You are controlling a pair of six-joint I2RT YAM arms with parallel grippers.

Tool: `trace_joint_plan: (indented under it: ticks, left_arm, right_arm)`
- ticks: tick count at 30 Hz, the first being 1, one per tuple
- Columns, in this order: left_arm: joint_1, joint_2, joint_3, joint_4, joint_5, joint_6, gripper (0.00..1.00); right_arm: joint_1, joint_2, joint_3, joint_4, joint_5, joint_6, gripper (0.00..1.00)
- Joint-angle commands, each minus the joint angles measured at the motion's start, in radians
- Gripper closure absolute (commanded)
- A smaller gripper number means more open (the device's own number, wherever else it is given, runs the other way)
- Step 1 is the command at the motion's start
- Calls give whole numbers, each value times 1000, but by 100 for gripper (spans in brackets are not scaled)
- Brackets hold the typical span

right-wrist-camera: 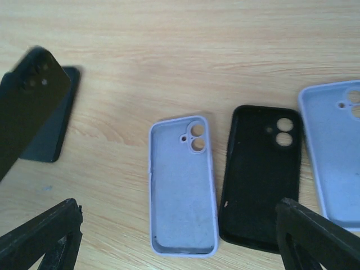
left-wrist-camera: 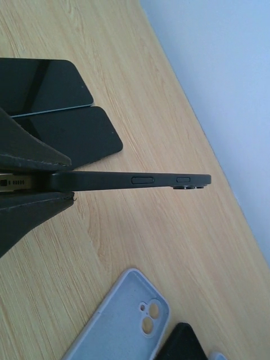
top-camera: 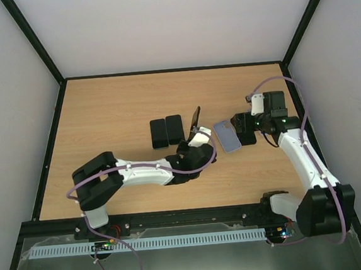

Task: Take the phone out of the phone case

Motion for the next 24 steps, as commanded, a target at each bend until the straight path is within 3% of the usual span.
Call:
trace_joint_plan:
  ticks: [1, 5, 7, 12, 20, 24]
  left_arm:
    - [7, 91, 102, -79, -59, 35, 97]
    - [4, 194, 207, -127, -115, 67, 97]
    - [0, 264, 277, -184, -176, 90, 97]
    - [-3, 459, 495, -496, -307, 24, 97]
    - [8, 664, 708, -889, -238, -245, 97]
    - [25, 714, 734, -947, -189, -321, 97]
  right_arm:
    - [-55, -89, -46, 53, 34, 55, 10]
    - [-135, -157, -158, 177, 3, 62, 10]
    - [-147, -161, -123, 140, -8, 50, 10]
    - [-149, -272, -169, 195, 25, 61, 10]
    - [-150, -292, -193, 213, 62, 60, 7]
    - [-150, -287, -193, 215, 66, 57, 7]
